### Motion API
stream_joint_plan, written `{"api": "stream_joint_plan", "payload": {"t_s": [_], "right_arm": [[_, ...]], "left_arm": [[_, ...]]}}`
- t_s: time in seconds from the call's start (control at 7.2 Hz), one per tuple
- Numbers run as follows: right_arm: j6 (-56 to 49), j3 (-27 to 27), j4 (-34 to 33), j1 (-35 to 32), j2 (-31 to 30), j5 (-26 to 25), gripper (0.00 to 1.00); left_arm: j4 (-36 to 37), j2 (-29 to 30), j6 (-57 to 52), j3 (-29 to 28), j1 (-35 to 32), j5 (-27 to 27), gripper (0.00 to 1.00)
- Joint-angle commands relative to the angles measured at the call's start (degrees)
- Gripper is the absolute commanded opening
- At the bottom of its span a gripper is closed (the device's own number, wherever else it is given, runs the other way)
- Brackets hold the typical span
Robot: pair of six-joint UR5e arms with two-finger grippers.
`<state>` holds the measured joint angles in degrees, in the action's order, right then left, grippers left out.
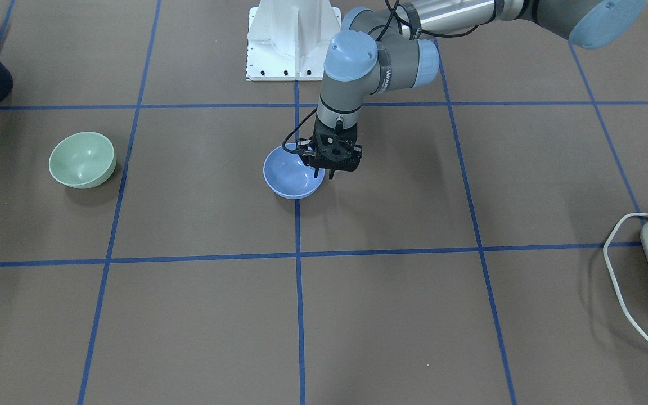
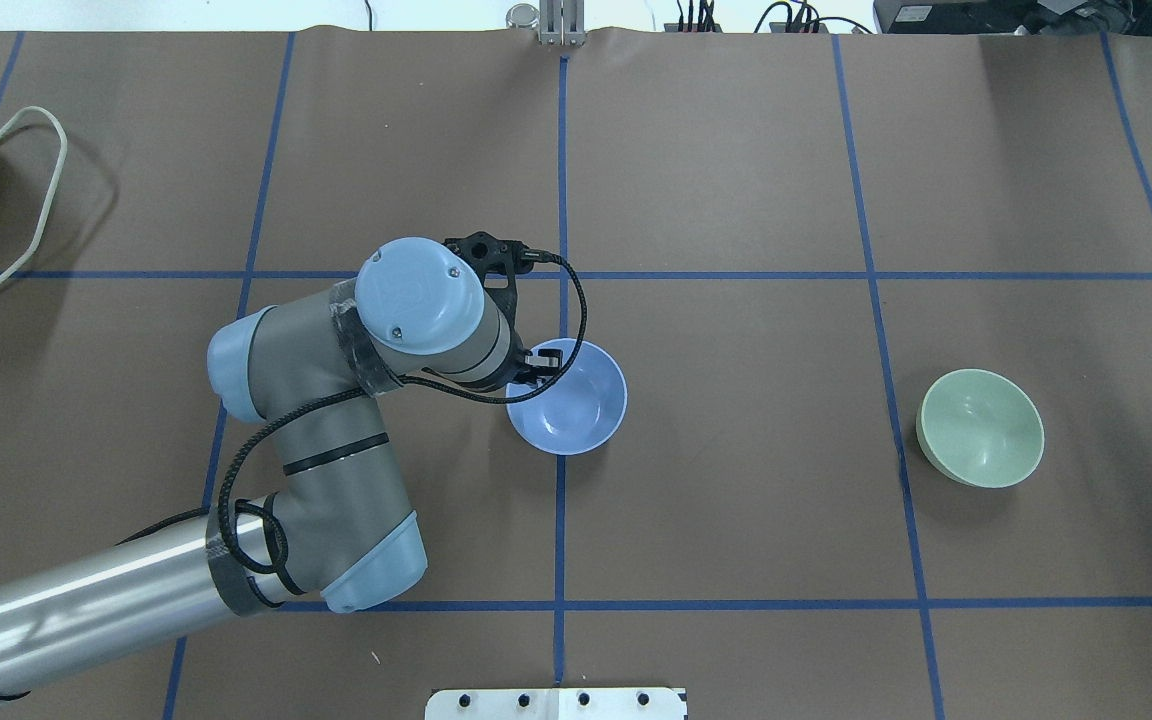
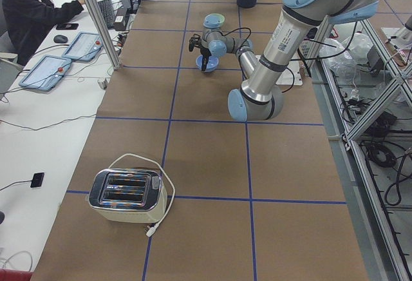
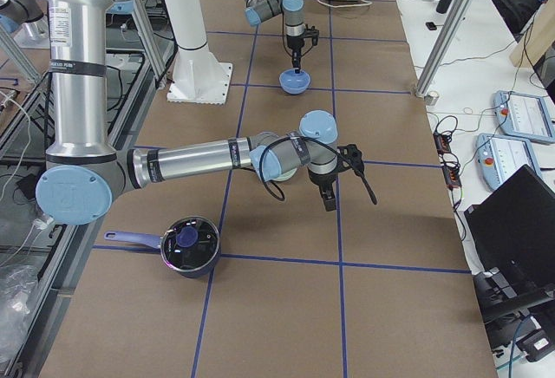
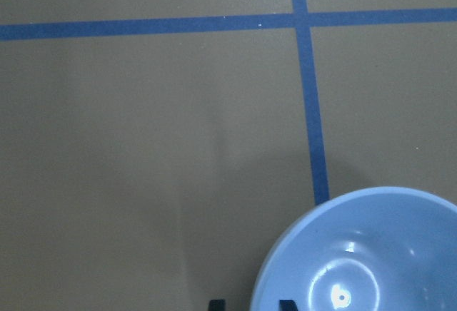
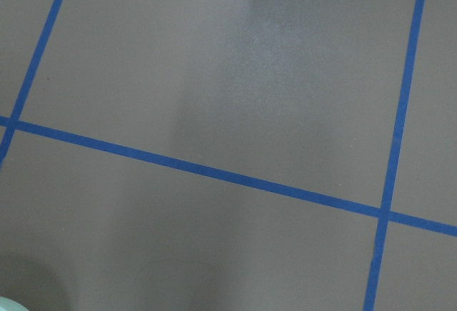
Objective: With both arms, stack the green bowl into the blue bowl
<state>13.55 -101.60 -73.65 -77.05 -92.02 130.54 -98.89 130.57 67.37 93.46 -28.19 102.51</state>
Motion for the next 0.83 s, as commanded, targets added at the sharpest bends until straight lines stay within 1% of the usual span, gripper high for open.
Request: {"api": "stream_joint_plan", "payload": {"t_s": [0.0,0.14,0.28,0.42,0.56,0.69], "right_arm": [[1.20,-0.18,0.00,0.06,0.00,0.67,1.00],[6.35,-1.14,0.78,1.54,0.00,0.94,1.00],[12.58,-2.19,2.97,4.33,-0.09,0.77,1.00],[19.69,-3.16,5.42,8.19,-0.61,-0.11,1.00],[23.85,-4.47,7.28,12.06,-2.09,-3.07,1.00],[27.11,-7.10,8.77,14.97,-4.72,-5.10,1.00]], "left_arm": [[6.47,-4.16,-4.22,9.40,-4.21,3.63,0.99],[12.69,-7.23,-11.05,15.81,-8.07,6.88,0.99],[18.41,-11.26,-17.55,21.35,-13.94,9.43,0.99],[19.94,-17.31,-27.19,24.19,-21.04,12.94,0.99],[20.13,-21.37,-38.86,23.79,-30.69,17.76,0.99],[20.14,-24.89,-50.64,21.78,-41.05,24.07,0.99]]}}
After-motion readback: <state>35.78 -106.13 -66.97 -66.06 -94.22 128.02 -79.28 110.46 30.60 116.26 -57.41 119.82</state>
